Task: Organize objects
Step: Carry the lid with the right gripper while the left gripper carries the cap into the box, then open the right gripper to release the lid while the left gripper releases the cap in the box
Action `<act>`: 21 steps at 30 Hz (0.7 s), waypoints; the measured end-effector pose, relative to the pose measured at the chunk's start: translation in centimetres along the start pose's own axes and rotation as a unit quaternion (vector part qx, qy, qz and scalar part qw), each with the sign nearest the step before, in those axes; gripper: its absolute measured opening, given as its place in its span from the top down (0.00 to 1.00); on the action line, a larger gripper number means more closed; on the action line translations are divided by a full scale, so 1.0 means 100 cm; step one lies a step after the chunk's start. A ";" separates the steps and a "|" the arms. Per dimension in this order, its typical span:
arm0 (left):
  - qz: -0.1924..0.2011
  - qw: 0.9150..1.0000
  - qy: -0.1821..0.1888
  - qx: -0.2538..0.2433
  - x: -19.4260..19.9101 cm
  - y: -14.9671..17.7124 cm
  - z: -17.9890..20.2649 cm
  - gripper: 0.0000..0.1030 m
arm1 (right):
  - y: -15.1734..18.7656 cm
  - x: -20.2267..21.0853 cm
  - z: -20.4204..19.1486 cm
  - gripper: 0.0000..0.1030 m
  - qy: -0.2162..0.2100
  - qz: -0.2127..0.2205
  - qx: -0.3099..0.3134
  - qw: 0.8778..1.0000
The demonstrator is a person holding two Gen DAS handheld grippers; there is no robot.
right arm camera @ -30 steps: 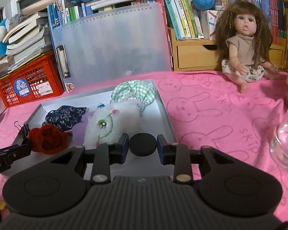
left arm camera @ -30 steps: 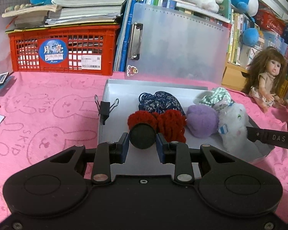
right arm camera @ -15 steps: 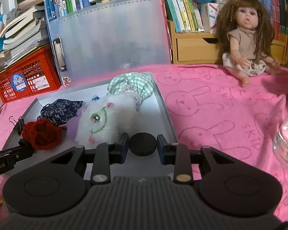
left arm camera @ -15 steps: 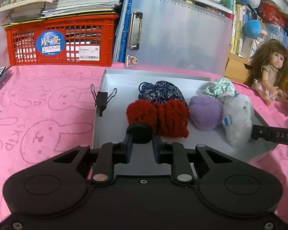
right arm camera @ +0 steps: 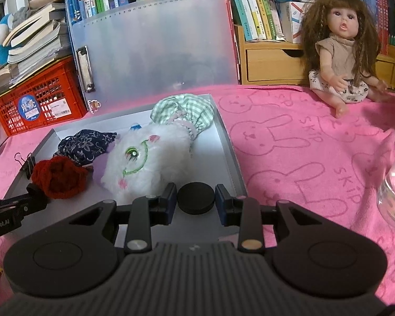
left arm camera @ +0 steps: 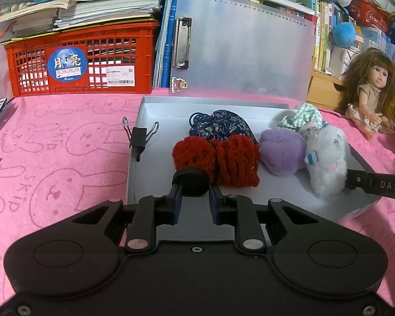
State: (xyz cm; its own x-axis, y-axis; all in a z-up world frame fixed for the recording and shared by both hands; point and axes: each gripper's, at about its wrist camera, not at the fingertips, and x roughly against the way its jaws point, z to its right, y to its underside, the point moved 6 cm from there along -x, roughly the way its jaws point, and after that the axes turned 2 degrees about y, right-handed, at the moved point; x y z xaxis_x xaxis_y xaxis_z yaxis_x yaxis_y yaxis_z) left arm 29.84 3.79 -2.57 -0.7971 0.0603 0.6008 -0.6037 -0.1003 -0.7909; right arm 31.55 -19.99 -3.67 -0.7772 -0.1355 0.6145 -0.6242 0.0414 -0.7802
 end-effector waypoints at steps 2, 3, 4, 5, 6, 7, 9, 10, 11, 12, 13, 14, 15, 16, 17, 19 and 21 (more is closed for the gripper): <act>0.001 1.000 0.001 -0.001 0.000 0.000 0.000 0.80 | 0.001 0.001 -0.002 0.63 0.001 0.001 0.007 1.000; 0.002 1.000 0.001 -0.002 0.001 0.001 0.000 0.80 | 0.001 0.001 -0.002 0.63 0.001 0.002 0.010 1.000; 0.002 1.000 0.001 -0.002 0.001 0.001 0.000 0.79 | 0.002 0.002 -0.003 0.62 0.002 0.002 0.013 1.000; 0.003 1.000 0.002 -0.002 0.001 0.001 0.000 0.77 | 0.002 0.002 -0.003 0.61 0.002 0.003 0.014 1.000; 0.003 1.000 0.004 -0.002 0.002 0.001 0.000 0.74 | 0.002 0.002 -0.004 0.61 0.002 0.003 0.015 1.000; 0.004 1.000 0.007 -0.002 0.003 0.001 0.000 0.71 | 0.003 0.003 -0.004 0.56 0.002 0.003 0.016 1.000; 0.008 1.000 0.008 -0.004 0.005 0.002 0.001 0.59 | 0.003 0.004 -0.004 0.48 -0.001 0.003 0.017 1.000; 0.011 1.000 0.007 -0.006 0.007 0.002 0.002 0.58 | 0.003 0.005 -0.005 0.45 -0.001 0.005 0.018 1.000; 0.013 1.000 0.006 -0.008 0.009 0.002 0.002 0.57 | 0.003 0.006 -0.006 0.43 0.000 0.006 0.019 1.000; 0.014 1.000 0.006 -0.009 0.010 0.002 0.002 0.55 | 0.003 0.007 -0.007 0.42 0.000 0.008 0.020 1.000; 0.015 1.000 0.006 -0.010 0.012 0.001 0.002 0.54 | 0.003 0.009 -0.007 0.39 -0.001 0.010 0.020 1.000; 0.016 1.000 0.006 -0.010 0.014 0.000 0.002 0.53 | 0.002 0.011 -0.008 0.38 -0.002 0.012 0.021 1.000; 0.018 1.000 0.006 -0.009 0.016 0.000 0.001 0.51 | 0.002 0.013 -0.008 0.38 -0.002 0.015 0.022 1.000; 0.020 1.000 0.006 -0.009 0.019 -0.001 0.001 0.51 | 0.002 0.015 -0.008 0.37 -0.001 0.017 0.022 1.000; 0.022 1.000 0.006 -0.009 0.022 -0.002 0.001 0.49 | 0.002 0.017 -0.009 0.36 -0.001 0.019 0.022 1.000; 0.027 1.000 0.007 -0.008 0.029 -0.003 0.000 0.47 | 0.001 0.022 -0.009 0.34 -0.004 0.024 0.022 0.999; 0.030 0.999 0.011 -0.007 0.035 -0.003 0.000 0.44 | 0.001 0.029 -0.009 0.32 -0.007 0.030 0.021 0.999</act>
State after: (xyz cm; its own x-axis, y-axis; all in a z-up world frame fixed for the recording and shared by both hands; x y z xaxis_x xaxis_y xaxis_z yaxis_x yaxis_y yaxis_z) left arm 27.24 3.99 -0.25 -0.8314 0.0773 0.5502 -0.5554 -0.0904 -0.8266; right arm 29.20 -19.46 -1.89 -0.8112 -0.1476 0.5658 -0.5732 0.0091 -0.8194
